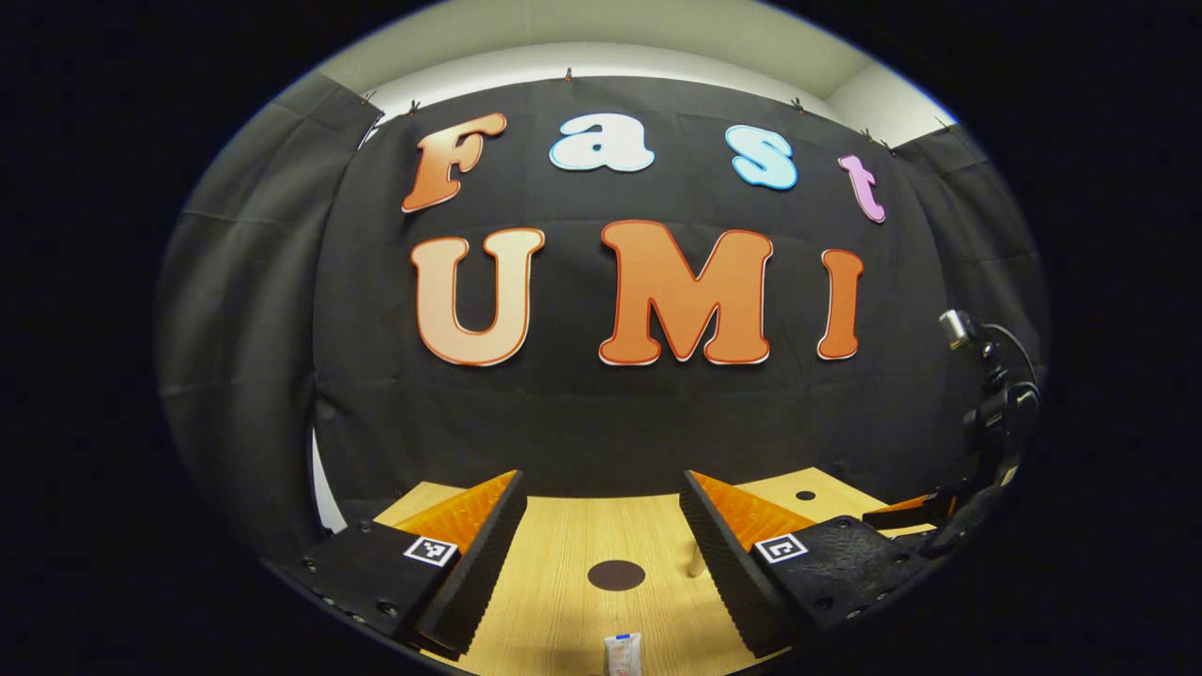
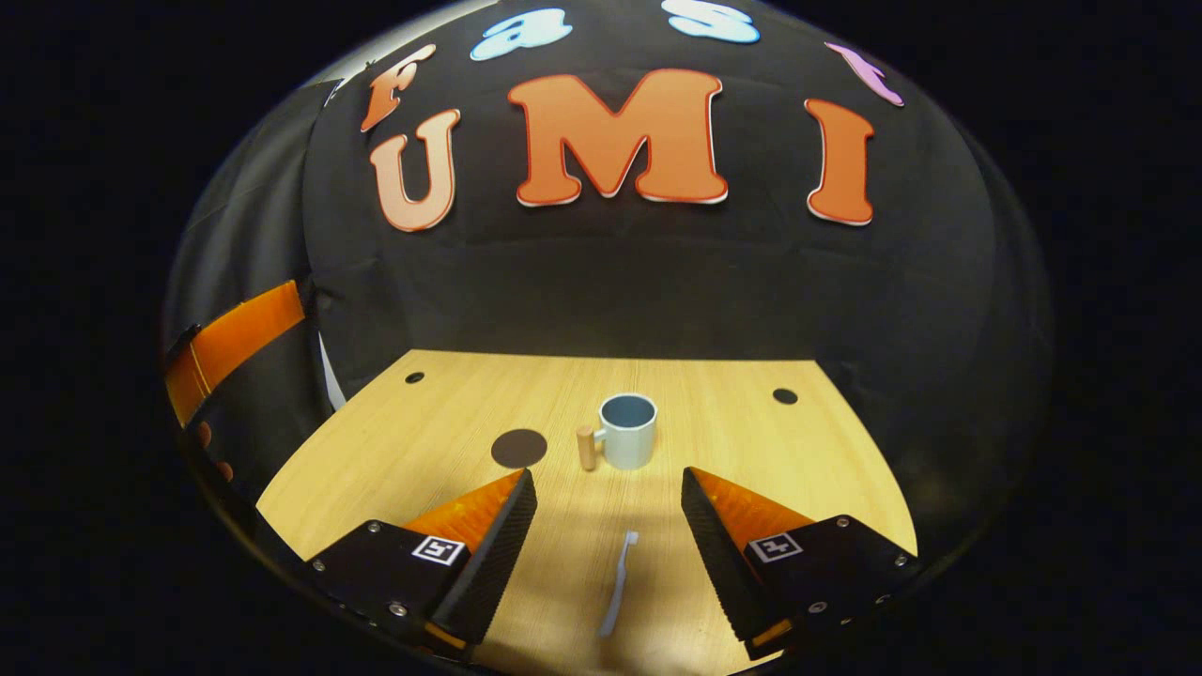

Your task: Put the toothbrush and toothpaste on the desktop into the cup, then pick up the cup and place it on the coaster on the desktop.

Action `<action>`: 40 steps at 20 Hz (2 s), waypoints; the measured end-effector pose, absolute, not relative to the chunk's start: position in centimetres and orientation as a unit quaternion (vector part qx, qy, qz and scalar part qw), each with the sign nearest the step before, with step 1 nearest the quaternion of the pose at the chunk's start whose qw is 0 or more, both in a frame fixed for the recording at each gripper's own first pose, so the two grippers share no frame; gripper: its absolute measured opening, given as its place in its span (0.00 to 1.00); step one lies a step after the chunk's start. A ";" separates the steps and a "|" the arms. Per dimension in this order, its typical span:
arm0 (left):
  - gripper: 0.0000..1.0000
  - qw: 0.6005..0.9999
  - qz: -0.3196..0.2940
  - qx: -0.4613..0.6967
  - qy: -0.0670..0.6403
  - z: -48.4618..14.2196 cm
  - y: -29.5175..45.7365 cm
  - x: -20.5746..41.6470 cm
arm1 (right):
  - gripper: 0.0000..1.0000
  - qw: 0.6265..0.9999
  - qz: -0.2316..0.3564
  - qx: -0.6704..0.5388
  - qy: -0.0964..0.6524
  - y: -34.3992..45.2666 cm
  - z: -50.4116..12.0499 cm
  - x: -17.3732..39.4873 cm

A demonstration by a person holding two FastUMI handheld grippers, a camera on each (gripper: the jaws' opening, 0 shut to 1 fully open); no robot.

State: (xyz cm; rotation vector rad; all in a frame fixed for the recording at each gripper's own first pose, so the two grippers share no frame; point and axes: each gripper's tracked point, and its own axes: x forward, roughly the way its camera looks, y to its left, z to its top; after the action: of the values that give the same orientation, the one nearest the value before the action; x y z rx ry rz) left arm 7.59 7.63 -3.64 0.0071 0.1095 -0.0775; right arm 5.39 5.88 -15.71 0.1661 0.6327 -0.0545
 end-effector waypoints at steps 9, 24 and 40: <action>0.99 0.998 -0.017 0.015 0.066 -4.7 9.6 7.4 | 0.84 0.873 -0.033 0.084 0.479 7.1 -24.3 4.4; 0.99 0.989 -0.001 0.002 0.145 -10.2 10.5 7.5 | 0.74 0.733 -0.008 0.105 0.672 9.3 -34.2 1.2; 0.99 0.958 -0.143 -0.030 0.249 -16.3 9.1 8.5 | 0.06 0.706 -0.084 0.157 0.685 9.7 -36.4 0.5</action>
State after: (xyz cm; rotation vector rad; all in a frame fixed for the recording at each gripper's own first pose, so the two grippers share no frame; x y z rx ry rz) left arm 8.47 9.11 -16.28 -0.0618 0.5043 -0.2893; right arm 0.46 9.75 -36.42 0.3483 1.5228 -0.1875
